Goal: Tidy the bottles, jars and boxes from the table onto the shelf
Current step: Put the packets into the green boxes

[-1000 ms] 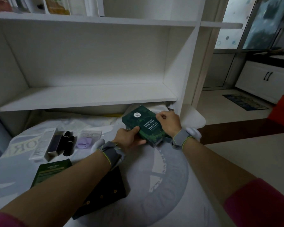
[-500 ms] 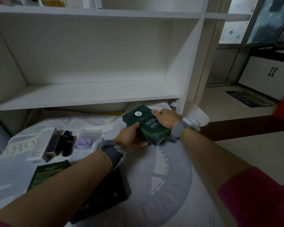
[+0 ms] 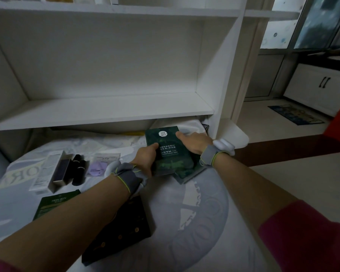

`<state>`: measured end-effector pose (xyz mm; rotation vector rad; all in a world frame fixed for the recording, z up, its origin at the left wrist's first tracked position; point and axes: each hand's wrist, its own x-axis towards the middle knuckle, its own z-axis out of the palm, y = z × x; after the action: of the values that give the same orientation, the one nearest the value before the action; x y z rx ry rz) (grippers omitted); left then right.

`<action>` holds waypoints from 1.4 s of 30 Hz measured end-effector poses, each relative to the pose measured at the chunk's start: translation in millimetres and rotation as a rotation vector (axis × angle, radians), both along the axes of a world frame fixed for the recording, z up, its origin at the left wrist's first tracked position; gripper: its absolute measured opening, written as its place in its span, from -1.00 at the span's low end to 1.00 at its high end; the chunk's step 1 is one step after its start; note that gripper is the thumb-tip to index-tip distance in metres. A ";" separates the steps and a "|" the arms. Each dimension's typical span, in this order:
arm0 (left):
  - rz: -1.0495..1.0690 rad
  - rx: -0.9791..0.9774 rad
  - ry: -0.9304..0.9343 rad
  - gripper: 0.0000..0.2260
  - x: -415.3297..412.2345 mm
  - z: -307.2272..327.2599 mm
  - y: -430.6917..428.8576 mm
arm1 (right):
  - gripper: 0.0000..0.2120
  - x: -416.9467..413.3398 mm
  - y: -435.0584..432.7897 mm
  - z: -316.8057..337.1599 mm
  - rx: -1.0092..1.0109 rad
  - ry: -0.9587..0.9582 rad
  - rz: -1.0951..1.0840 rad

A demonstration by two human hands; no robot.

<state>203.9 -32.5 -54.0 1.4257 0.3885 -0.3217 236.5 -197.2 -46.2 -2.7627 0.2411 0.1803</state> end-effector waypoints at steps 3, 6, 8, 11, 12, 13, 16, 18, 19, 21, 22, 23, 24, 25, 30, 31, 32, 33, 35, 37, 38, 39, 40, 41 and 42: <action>0.012 0.020 -0.007 -0.70 2.5 1.4 5.2 | -0.17 1.5 5.3 -4.3 -0.028 0.018 -0.003; 0.008 0.033 -0.007 -0.71 2.4 3.2 8.3 | -0.16 -0.2 10.5 -6.5 -0.022 0.031 0.005; -0.008 0.042 -0.001 -0.75 0.8 4.8 9.5 | -0.16 -1.4 13.4 -7.1 0.008 0.046 0.002; -0.044 0.026 0.017 -0.74 -2.6 6.8 10.2 | -0.17 -1.1 16.5 -7.7 0.060 0.082 0.030; -0.063 0.022 0.024 -0.72 -4.9 7.7 9.9 | -0.17 -1.7 16.7 -7.0 0.088 0.102 0.044; -0.072 0.021 0.027 -0.70 -5.1 6.6 9.7 | -0.18 -2.6 16.4 -7.3 0.126 0.120 0.050; -0.081 0.027 0.029 -0.66 -7.4 4.6 9.8 | -0.19 -11.2 14.2 -5.2 0.262 0.143 0.037; -0.086 0.025 0.008 -0.66 -9.5 4.2 10.6 | -0.26 -22.1 12.5 0.4 0.377 0.144 0.043; -0.085 0.021 -0.006 -0.68 -11.7 5.3 11.2 | -0.31 -26.7 11.4 3.0 0.436 0.141 0.048; -0.085 0.012 -0.040 -0.71 -13.2 6.7 13.7 | -0.39 -34.3 8.5 7.1 0.525 0.148 0.064; -0.092 -0.002 -0.062 -0.72 -14.6 7.6 15.3 | -0.41 -37.3 8.4 8.8 0.554 0.139 0.069; -0.109 -0.022 -0.084 -0.72 -15.1 7.9 16.9 | -0.41 -39.0 9.2 8.3 0.588 0.127 0.070; -0.128 -0.041 -0.110 -0.72 -17.1 9.0 18.1 | -0.42 -41.3 10.6 8.4 0.616 0.114 0.064; -0.143 -0.053 -0.143 -0.73 -19.2 10.0 20.3 | -0.41 -40.1 11.4 5.3 0.636 0.099 0.061; -0.124 -0.033 -0.303 -0.45 -21.9 10.2 35.9 | -0.40 -38.7 19.0 -6.3 0.715 -0.041 0.083; -0.112 -0.024 -0.309 -0.27 -19.5 8.7 40.7 | -0.45 -39.4 20.2 -5.8 0.739 -0.074 0.099; -0.112 -0.036 -0.311 -0.11 -15.4 6.8 45.4 | -0.54 -40.9 21.9 -4.6 0.790 -0.097 0.117; -0.121 -0.054 -0.307 -0.05 -14.2 7.7 49.1 | -0.62 -41.6 22.2 -3.4 0.835 -0.113 0.133; -0.145 -0.084 -0.333 -0.19 -20.7 18.1 52.8 | -0.71 -45.3 22.8 0.8 0.900 -0.155 0.145; -0.198 -0.072 -0.398 -0.33 -22.7 25.5 54.8 | -0.82 -48.2 23.6 2.8 1.038 -0.182 0.140; -0.221 -0.070 -0.434 -0.35 -21.8 27.0 56.0 | -0.81 -49.2 24.0 2.9 1.100 -0.198 0.137; -0.240 -0.069 -0.465 -0.34 -21.3 28.9 57.5 | -0.76 -50.9 24.6 4.7 1.141 -0.213 0.134; -0.254 -0.068 -0.488 -0.32 -22.0 31.1 59.0 | -0.71 -51.6 25.2 6.0 1.165 -0.231 0.135; -0.265 -0.062 -0.505 -0.29 -22.7 32.4 60.4 | -0.62 -52.2 25.6 7.5 1.178 -0.244 0.139; -0.276 -0.051 -0.525 -0.26 -23.9 33.3 61.8 | -0.50 -54.2 26.5 9.2 1.188 -0.254 0.145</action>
<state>180.0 29.3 -20.7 1.4530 -0.2445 -0.1663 182.3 -170.8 -37.0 -1.5896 -0.1197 -0.0095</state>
